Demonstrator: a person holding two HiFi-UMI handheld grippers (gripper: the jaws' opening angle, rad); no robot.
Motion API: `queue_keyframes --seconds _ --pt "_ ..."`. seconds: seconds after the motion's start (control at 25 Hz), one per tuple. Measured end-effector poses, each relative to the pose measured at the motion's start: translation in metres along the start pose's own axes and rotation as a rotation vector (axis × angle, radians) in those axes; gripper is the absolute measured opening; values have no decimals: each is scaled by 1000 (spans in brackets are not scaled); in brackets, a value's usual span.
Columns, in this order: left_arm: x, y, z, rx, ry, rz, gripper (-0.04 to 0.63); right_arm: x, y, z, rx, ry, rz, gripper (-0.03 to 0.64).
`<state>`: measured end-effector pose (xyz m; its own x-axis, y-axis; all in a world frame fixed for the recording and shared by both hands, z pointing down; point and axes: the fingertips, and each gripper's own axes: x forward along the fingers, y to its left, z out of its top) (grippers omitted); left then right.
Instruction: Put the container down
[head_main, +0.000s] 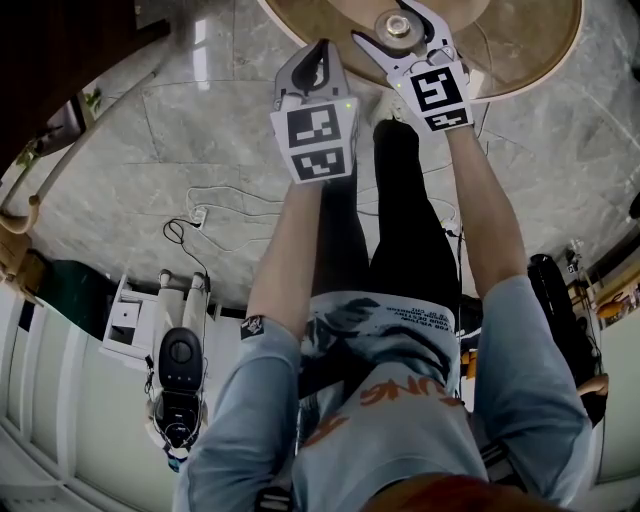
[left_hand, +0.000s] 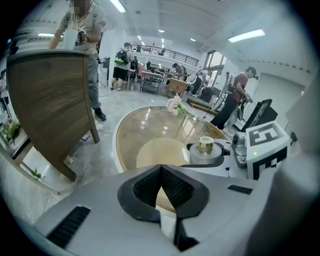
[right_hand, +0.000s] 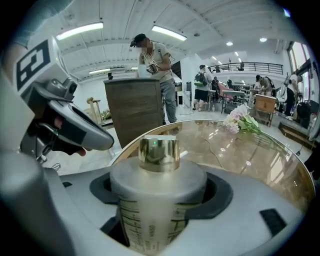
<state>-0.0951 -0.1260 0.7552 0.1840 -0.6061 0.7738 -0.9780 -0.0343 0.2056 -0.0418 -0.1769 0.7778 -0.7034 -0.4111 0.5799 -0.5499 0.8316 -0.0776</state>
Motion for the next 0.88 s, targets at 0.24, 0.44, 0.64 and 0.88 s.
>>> queue_keyframes --seconds 0.24,0.44,0.64,0.88 --pt "-2 -7 -1 2 -7 -1 25 -18 -1 -27 -14 62 -6 371" --pt "-3 -11 -7 10 -4 -10 25 -22 1 -37 -33 91 -5 371" --pt "-7 -14 -11 7 4 -3 25 -24 3 -48 -46 134 8 371" --pt "-14 -22 -14 -7 3 5 25 -35 10 -55 56 180 54 380"
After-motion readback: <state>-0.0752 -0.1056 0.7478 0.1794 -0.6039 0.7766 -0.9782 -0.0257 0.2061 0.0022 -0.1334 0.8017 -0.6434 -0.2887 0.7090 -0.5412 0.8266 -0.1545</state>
